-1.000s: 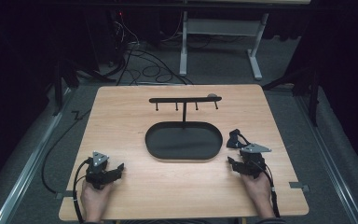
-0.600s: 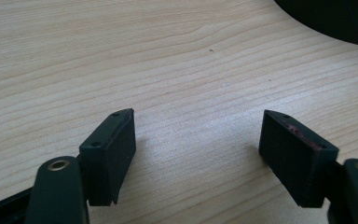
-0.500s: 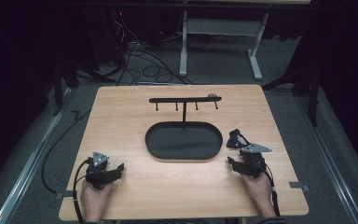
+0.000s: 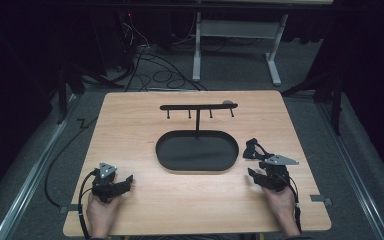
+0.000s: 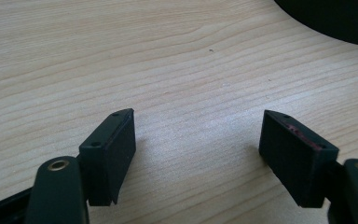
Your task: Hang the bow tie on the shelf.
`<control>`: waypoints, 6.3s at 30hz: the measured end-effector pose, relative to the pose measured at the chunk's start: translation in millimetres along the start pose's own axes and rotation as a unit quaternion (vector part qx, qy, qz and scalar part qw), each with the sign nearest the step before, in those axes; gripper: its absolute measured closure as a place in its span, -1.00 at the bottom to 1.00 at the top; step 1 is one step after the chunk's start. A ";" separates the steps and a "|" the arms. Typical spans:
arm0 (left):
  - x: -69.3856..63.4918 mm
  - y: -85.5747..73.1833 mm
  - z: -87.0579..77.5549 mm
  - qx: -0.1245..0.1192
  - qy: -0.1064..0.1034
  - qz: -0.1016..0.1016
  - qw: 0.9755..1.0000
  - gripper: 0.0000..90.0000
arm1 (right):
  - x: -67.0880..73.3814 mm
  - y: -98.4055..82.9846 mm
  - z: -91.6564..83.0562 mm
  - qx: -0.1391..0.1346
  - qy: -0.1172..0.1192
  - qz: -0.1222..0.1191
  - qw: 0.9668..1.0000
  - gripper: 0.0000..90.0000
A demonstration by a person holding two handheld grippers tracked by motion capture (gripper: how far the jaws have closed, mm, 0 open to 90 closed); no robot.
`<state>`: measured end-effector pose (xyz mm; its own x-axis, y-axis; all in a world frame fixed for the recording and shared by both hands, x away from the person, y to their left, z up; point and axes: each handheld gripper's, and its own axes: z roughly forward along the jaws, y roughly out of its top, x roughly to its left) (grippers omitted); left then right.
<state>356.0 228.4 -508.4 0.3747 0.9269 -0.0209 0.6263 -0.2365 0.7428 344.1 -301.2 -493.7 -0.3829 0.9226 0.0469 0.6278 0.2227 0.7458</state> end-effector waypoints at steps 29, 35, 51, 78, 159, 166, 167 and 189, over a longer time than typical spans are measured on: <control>0.5 0.1 -0.3 0.001 -0.001 -0.001 1.000 -0.38 | -14.3 -12.2 -30.0 -0.024 -0.025 0.035 0.999 0.27; 0.0 0.0 -0.1 0.001 0.001 -0.001 1.000 -0.38 | -20.9 -9.7 -30.6 -0.030 -0.022 0.040 0.999 0.30; 0.1 0.0 -0.1 0.001 0.001 0.000 1.000 -0.38 | -33.9 9.9 -28.5 -0.035 -0.021 0.053 0.998 0.39; 0.0 0.0 -0.2 0.001 -0.001 0.001 1.000 -0.39 | -42.3 62.4 -8.6 -0.030 -0.023 0.038 0.999 0.37; 0.0 0.0 -0.2 0.001 -0.001 0.001 1.000 -0.39 | -22.6 90.8 -49.1 -0.111 0.051 -0.015 0.992 1.00; 0.0 0.0 -0.2 0.001 -0.001 0.001 1.000 -0.39 | -10.7 95.1 -56.9 -0.120 0.074 -0.027 0.990 1.00; 0.0 0.0 -0.2 0.001 -0.001 0.001 1.000 -0.39 | -10.7 95.1 -56.9 -0.120 0.074 -0.027 0.990 1.00; -0.1 0.0 -0.1 0.000 -0.001 0.000 1.000 -0.39 | 14.7 112.3 -52.6 -0.127 0.121 -0.048 0.983 1.00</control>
<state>355.9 228.3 -508.4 0.3756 0.9265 -0.0216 0.6268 -0.2368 0.7423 373.3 -279.2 -374.2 -0.6018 0.7920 0.1023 0.4036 0.1911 0.8947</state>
